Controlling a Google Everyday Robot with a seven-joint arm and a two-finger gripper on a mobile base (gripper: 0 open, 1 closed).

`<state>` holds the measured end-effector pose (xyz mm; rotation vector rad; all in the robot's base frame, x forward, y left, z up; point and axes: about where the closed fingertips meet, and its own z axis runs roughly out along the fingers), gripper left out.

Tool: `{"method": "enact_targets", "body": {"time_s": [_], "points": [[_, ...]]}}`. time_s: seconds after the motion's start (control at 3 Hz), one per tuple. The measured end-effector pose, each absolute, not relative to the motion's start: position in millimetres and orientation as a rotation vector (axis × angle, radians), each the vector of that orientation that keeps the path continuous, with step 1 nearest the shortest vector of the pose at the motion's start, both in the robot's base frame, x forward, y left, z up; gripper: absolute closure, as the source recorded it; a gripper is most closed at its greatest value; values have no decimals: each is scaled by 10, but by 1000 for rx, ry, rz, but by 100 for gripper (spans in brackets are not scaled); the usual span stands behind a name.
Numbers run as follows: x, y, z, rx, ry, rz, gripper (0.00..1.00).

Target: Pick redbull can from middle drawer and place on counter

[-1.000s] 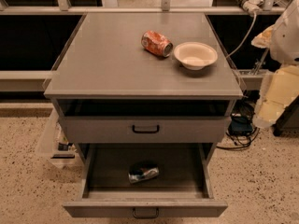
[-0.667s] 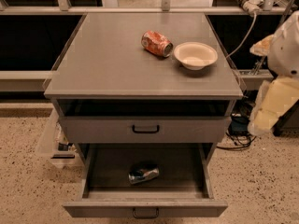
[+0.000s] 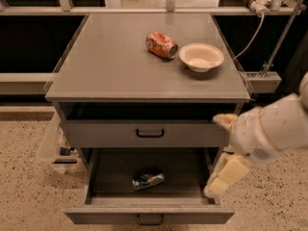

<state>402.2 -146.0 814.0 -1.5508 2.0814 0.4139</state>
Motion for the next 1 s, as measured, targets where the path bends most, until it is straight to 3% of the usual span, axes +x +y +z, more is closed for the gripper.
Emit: {"method": "enact_targets", "body": {"time_s": [0.33,1.0], "points": [[3910,-1013,7308,-1448,2026,659,0],[3992,-921,6983,-1378,2060,630,0]]}}
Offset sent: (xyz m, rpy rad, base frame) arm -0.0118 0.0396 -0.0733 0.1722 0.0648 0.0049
